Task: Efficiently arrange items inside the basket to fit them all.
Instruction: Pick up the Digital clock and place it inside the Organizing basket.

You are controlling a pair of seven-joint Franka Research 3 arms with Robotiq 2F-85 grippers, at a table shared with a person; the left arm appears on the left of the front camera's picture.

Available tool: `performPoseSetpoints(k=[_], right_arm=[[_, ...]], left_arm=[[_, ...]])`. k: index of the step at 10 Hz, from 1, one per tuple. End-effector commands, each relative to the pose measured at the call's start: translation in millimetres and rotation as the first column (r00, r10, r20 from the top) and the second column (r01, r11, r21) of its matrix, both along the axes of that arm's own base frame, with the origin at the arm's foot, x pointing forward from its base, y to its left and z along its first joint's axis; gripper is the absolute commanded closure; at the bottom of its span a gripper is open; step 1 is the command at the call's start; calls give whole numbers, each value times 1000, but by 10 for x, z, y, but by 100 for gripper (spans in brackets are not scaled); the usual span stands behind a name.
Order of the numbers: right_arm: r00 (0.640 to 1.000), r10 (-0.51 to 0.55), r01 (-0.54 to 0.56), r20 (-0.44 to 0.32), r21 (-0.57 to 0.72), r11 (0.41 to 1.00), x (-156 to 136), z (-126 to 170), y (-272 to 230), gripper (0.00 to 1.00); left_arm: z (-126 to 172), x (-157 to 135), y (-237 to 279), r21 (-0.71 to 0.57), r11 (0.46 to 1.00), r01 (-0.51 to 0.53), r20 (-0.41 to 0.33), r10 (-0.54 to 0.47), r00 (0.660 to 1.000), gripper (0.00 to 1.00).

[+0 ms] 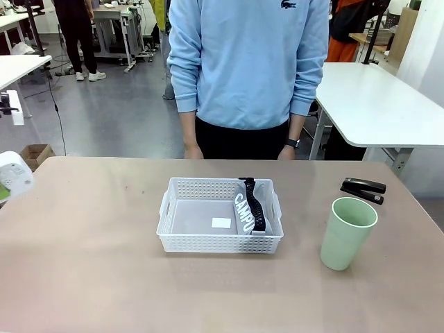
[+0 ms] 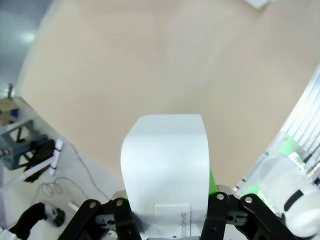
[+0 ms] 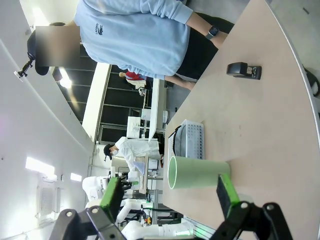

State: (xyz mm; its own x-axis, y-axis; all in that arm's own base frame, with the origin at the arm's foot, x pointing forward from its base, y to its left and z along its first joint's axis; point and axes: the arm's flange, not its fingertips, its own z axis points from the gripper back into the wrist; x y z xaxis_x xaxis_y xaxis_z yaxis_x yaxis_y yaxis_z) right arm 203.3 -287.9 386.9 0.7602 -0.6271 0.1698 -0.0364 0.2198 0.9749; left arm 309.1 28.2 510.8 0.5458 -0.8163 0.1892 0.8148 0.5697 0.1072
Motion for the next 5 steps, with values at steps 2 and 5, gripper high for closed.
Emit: performPoseSetpoints(k=[2, 5], right_arm=[[999, -6, 6, 35, -4, 1000, 22, 19, 3, 0], [999, -6, 6, 35, -4, 1000, 22, 19, 3, 0]], left_arm=[[134, -245, 9, -57, 998, 12, -53, -15, 998, 100], [70, -213, -6, -30, 999, 24, -49, -25, 998, 100]])
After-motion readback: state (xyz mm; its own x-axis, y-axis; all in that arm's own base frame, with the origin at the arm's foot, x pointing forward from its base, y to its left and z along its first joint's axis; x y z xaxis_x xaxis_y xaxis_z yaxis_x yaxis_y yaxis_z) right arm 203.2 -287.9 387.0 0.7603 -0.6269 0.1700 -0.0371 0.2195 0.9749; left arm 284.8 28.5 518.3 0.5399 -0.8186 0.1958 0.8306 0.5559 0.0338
